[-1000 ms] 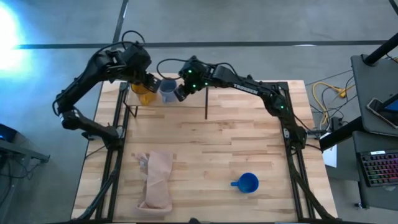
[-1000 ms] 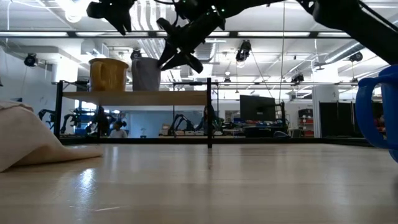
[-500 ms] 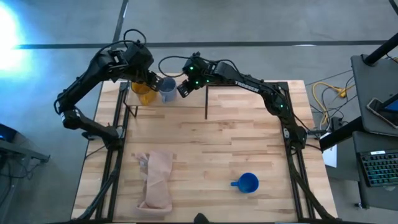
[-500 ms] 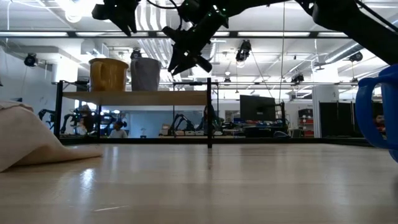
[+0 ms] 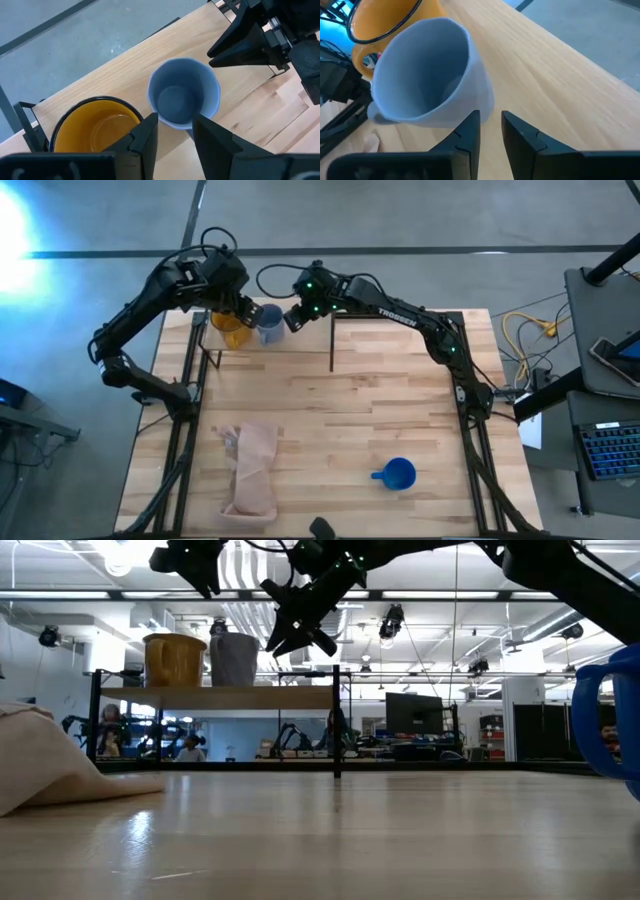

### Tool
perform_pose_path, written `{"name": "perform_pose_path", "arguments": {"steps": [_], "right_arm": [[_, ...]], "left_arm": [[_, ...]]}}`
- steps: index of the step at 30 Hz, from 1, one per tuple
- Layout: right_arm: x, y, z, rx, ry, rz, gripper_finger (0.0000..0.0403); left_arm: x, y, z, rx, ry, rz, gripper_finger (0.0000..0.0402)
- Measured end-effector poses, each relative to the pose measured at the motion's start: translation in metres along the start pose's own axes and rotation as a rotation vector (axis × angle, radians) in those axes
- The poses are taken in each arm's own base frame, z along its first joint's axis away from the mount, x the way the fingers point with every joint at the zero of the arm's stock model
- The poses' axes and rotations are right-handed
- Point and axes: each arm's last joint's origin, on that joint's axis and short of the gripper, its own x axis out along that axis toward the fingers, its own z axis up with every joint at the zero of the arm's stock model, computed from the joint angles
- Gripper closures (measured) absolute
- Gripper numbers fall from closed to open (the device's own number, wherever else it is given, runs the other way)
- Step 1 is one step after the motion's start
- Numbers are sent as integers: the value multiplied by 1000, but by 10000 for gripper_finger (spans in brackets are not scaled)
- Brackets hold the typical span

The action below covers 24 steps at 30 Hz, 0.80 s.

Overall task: Stack small to large cups/mugs on shelf
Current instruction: Put the light blue mug on the shelf

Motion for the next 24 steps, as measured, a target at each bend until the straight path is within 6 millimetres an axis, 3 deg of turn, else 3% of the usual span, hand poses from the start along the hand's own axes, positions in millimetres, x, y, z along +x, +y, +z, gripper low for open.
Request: {"name": "perform_pose_path", "arguments": {"steps": [24], "right_arm": [[0, 3, 6, -9, -38, 104, 335]], "left_arm": [[0, 0, 0, -2, 0, 1, 295]]}}
